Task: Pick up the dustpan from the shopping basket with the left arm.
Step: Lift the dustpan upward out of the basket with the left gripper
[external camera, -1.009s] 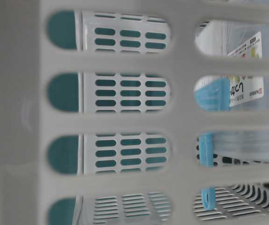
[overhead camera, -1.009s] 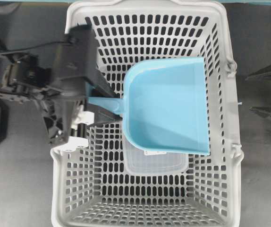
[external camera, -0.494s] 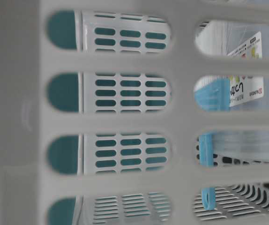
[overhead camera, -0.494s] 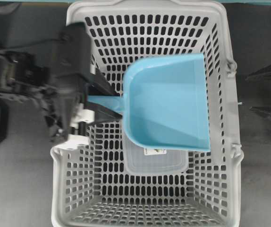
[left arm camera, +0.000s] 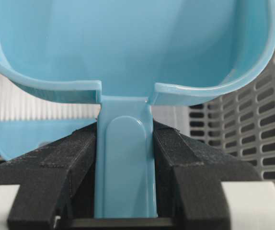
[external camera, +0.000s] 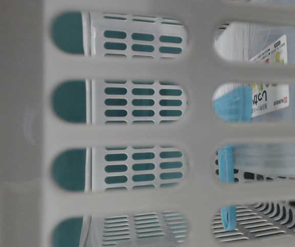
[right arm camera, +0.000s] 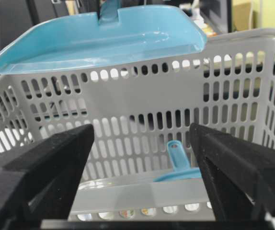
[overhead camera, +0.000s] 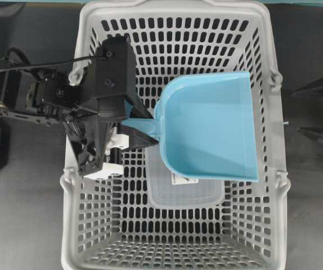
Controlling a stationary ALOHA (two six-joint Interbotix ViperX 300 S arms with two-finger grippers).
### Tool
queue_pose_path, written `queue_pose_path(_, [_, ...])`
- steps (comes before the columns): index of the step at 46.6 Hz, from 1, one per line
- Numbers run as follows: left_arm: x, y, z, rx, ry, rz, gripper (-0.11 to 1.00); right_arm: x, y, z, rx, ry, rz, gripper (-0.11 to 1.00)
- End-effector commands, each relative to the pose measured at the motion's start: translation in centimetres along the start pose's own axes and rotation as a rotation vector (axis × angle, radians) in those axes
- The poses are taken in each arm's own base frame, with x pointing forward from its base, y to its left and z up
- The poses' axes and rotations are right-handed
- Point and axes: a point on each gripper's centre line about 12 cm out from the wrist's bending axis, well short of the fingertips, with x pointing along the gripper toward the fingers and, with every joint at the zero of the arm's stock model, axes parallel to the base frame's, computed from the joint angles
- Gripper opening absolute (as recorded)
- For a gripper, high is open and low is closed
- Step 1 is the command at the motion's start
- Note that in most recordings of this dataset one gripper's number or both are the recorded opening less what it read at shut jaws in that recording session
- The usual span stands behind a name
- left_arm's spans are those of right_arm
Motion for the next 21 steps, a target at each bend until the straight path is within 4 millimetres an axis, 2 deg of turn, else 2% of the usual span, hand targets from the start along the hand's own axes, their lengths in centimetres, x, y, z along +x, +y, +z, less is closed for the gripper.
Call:
queue_pose_path(1, [-0.86, -0.21, 0.95, 0.002, -0.036, -0.006, 0.27, 0.12, 0.05, 0.21, 0.003, -0.006, 0.002, 0.77])
queue_pose_path(21, [-0.67, -0.30, 0.74, 0.002, -0.026, -0.007, 0.27, 0.12, 0.02, 0.20, 0.003, -0.005, 0.000, 0.77])
